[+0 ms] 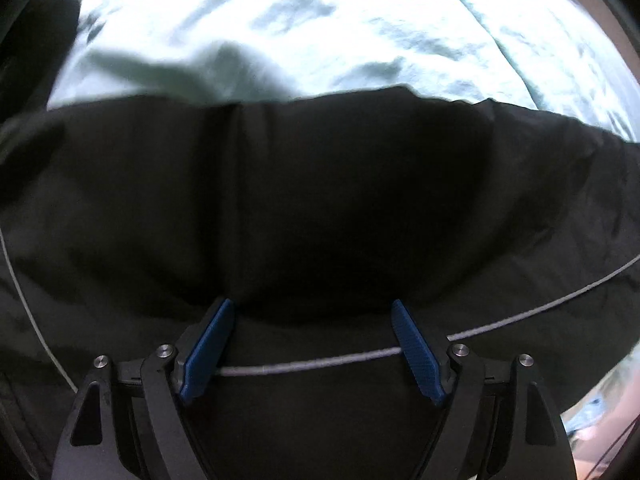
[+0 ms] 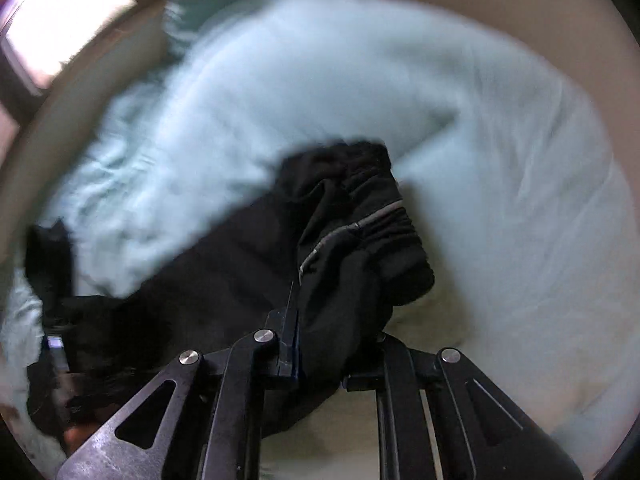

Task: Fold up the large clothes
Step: 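Grasp the black jacket's sleeve cuff with the right tool and lift it, then carry the sleeve across the jacket body with the right tool and release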

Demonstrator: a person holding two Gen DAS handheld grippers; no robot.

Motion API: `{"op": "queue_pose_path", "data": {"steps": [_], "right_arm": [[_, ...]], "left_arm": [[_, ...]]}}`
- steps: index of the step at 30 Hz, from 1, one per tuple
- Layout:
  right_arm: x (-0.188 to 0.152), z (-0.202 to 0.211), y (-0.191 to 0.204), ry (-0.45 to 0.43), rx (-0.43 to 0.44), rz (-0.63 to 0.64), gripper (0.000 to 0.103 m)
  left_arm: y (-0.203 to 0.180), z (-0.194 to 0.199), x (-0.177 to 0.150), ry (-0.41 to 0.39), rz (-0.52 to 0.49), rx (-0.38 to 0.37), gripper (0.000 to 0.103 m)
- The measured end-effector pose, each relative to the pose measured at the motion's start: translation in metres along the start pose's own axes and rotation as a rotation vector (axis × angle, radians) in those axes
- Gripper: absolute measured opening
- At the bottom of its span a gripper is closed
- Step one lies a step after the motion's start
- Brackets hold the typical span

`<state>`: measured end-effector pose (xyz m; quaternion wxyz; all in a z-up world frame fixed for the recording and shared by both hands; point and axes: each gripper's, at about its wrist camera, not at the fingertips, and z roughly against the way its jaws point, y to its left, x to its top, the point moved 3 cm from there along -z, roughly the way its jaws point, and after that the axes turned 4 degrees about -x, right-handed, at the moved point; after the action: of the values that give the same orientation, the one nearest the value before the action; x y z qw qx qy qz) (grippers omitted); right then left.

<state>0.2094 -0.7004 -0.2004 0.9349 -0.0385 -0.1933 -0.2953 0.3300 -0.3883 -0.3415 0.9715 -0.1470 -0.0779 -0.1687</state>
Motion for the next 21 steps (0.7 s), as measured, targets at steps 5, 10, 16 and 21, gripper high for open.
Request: {"op": "queue_pose_path", "data": {"steps": [5, 10, 16, 21], "right_arm": [[-0.004, 0.017, 0.014, -0.022, 0.027, 0.012, 0.016], [-0.020, 0.068, 0.080, -0.104, 0.106, 0.159, 0.016], [-0.074, 0.093, 0.225, -0.123, 0.187, 0.415, 0.016], [-0.124, 0.097, 0.333, -0.064, 0.272, 0.552, 0.016]], "left_arm": [[0.018, 0.059, -0.011, -0.096, 0.034, -0.130, 0.082], [0.072, 0.133, -0.051, -0.206, 0.075, -0.144, 0.082], [0.164, 0.212, -0.106, -0.301, 0.196, -0.058, 0.082], [0.222, 0.252, -0.150, -0.352, 0.272, 0.033, 0.082]]}}
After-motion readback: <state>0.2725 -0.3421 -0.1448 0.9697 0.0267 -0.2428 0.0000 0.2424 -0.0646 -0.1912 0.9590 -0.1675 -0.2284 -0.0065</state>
